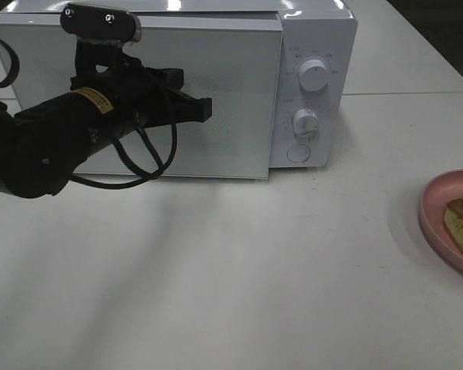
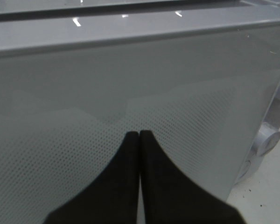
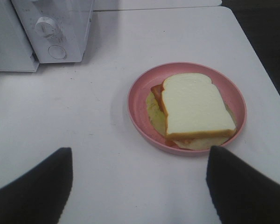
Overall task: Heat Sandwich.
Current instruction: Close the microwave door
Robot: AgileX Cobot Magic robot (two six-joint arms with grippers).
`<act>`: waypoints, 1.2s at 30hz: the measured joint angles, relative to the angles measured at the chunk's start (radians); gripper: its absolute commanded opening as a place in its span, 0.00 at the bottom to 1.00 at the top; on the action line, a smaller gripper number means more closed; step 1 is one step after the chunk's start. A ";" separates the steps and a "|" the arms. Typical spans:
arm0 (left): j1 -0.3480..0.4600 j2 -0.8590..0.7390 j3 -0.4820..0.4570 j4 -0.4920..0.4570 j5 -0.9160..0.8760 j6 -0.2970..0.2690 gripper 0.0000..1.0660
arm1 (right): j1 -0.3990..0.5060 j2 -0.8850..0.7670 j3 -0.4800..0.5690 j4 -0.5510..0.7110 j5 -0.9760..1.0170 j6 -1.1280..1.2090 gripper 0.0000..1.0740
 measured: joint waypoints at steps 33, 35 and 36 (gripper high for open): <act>-0.025 0.173 -0.286 0.013 0.170 0.046 0.00 | 0.000 0.000 0.000 0.000 0.000 0.000 0.71; -0.026 0.174 -0.287 0.013 0.171 0.046 0.00 | 0.000 0.000 0.000 0.000 0.000 0.000 0.71; -0.027 0.174 -0.287 0.013 0.171 0.046 0.00 | 0.000 0.000 0.000 0.000 0.000 0.000 0.71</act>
